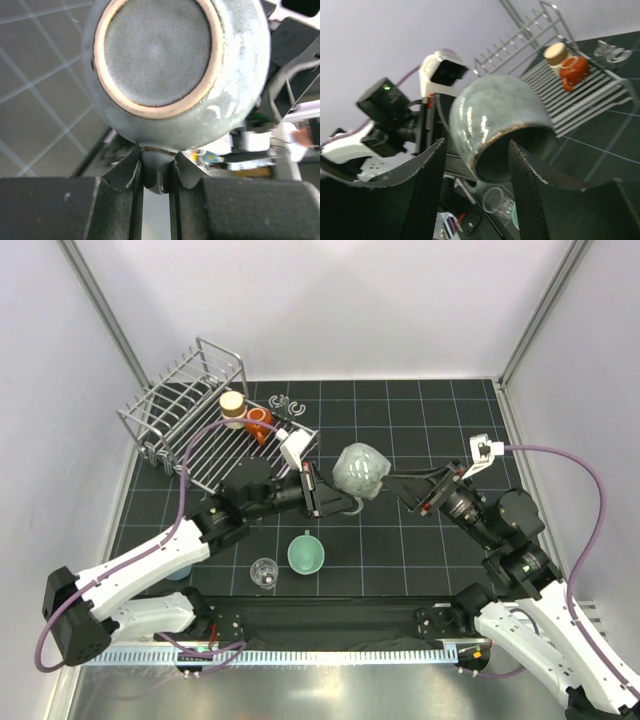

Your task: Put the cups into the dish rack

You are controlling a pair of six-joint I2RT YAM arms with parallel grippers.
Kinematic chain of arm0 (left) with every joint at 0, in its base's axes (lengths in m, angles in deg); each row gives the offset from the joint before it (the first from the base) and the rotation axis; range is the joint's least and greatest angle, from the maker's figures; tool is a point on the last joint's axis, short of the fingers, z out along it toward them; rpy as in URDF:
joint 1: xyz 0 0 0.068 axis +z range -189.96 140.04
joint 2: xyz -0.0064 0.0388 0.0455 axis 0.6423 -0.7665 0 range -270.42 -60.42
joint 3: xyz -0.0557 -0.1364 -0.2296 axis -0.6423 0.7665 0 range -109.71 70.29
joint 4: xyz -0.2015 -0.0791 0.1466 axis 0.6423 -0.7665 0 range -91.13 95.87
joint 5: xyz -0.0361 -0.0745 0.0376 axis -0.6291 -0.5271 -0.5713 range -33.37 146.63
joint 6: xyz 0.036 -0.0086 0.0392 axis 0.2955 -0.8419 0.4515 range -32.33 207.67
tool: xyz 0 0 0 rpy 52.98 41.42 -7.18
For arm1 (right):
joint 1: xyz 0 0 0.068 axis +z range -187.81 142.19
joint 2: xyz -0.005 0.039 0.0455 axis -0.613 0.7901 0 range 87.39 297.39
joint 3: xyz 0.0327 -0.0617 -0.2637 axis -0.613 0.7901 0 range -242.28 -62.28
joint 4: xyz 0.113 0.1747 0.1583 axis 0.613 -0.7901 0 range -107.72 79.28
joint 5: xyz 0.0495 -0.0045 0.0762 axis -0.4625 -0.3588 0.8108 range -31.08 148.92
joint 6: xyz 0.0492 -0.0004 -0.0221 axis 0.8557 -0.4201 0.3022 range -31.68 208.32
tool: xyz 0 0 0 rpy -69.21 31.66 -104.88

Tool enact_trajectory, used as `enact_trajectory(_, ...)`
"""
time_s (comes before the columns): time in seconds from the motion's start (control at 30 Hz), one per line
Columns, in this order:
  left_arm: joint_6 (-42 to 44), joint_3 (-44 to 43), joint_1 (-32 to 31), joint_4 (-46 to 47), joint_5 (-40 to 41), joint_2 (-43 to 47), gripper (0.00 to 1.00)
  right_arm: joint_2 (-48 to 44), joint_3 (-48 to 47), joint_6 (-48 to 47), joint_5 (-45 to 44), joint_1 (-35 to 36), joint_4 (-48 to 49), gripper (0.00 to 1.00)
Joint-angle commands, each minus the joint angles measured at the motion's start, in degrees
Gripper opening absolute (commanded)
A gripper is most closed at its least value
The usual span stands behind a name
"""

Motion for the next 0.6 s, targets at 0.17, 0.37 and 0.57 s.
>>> enact_trajectory(0.17,20.3,-6.5,0.1,-14.9,16.2,6.4,0.0,-2.9,-6.3,-10.6,-10.5,0.2,-23.5,0.57)
enact_trajectory(0.37,30.7,-11.1,0.1,-25.2,36.3,4.7,0.0,-5.4,-9.6,-11.9,-18.5,0.3,-31.9,0.56)
enact_trajectory(0.57,35.5,-14.5,3.9,-27.9,43.2,-2.9,0.0,-7.1,-10.0,-13.5,-18.4,0.2,-33.5,0.57)
